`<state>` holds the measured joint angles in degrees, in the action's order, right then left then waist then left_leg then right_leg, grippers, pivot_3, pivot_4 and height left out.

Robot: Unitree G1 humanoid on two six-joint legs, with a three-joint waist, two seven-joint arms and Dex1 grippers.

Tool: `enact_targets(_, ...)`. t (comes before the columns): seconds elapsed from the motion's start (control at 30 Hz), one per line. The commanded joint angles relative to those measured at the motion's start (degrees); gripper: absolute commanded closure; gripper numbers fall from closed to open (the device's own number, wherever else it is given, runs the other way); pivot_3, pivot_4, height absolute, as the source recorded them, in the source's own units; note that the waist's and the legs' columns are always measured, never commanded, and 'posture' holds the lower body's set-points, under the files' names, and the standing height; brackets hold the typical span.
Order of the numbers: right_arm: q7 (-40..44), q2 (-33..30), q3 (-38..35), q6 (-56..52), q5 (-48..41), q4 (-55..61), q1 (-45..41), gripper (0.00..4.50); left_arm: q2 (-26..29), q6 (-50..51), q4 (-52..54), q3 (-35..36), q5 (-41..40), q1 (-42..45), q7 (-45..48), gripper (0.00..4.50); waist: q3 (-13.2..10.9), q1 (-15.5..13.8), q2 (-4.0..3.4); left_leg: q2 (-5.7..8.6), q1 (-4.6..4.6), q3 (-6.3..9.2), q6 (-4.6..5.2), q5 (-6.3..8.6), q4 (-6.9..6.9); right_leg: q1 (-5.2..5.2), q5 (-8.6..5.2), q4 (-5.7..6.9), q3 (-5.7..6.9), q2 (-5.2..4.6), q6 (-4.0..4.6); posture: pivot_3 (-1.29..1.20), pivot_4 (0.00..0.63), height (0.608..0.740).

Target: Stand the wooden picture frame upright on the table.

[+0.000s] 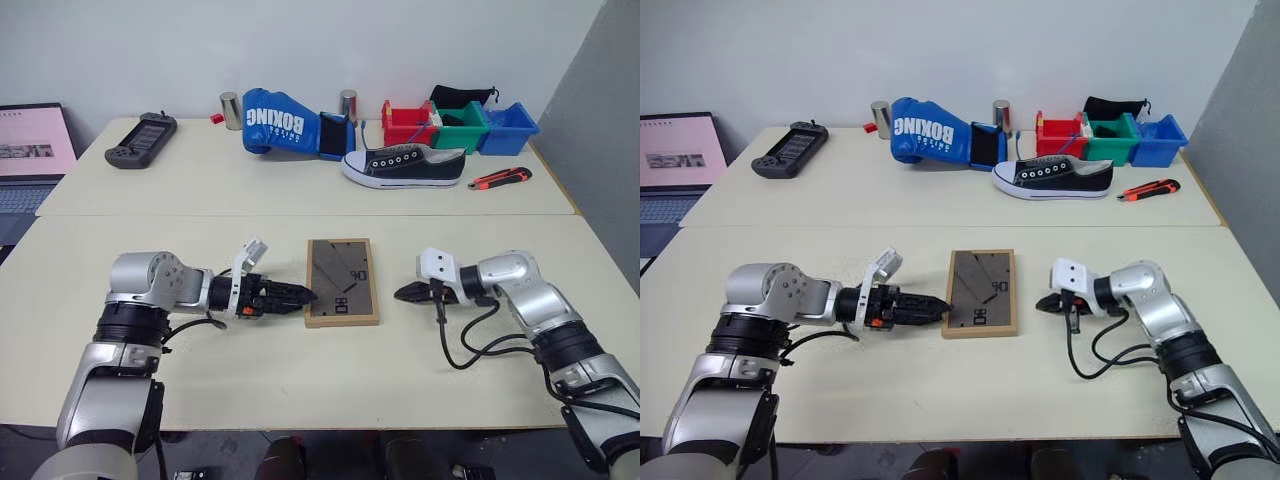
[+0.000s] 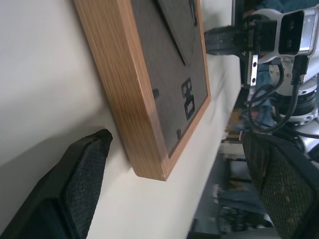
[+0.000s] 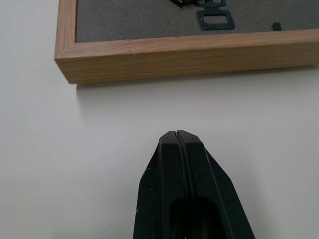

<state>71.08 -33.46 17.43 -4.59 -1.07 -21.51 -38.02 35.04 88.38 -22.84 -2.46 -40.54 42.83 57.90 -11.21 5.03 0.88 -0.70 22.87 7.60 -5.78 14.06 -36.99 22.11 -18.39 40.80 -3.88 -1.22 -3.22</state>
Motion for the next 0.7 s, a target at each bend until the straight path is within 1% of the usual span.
enact_targets(0.03,-0.03,1.39,0.68,-1.02,0.29,1.78,-1.05,4.5,-2.19,-0.12,-2.52,0.74,0.4,1.36,-1.68,0.08,0.0,-0.07,-0.01,0.01,0.0,-0.01,0.0,0.0,0.0,0.0,0.0,0.0,-0.01,-0.01,0.0,0.0,0.15,0.74)
enact_targets(0.13,-0.27,2.37,1.08,-1.83,0.42,2.92,-0.89,4.5,-3.42,-1.28,-3.95,1.34,0.77,2.02,-2.2,0.08,0.01,-0.17,-0.01,0.04,0.0,-0.01,-0.08,-0.04,-0.01,-0.03,0.0,-0.02,-0.01,-0.04,0.0,0.0,0.15,0.74)
enact_targets(0.3,-0.63,2.88,1.4,-1.81,1.1,2.86,-0.96,4.5,-3.62,-2.74,-4.48,1.17,1.15,1.5,-1.99,0.08,0.02,-0.32,0.0,0.09,-0.01,0.02,-0.1,-0.06,-0.02,-0.08,0.0,-0.02,0.0,-0.08,0.0,0.0,0.15,0.74)
enact_targets(0.7,-0.5,0.98,1.54,0.72,3.06,0.87,-1.25,4.5,0.45,-5.01,-5.36,0.32,2.36,-0.37,-0.58,0.08,0.04,-0.19,0.0,0.05,-0.1,0.0,-0.11,-0.07,0.0,-0.1,0.0,-0.01,0.0,-0.06,0.0,0.0,0.15,0.74)
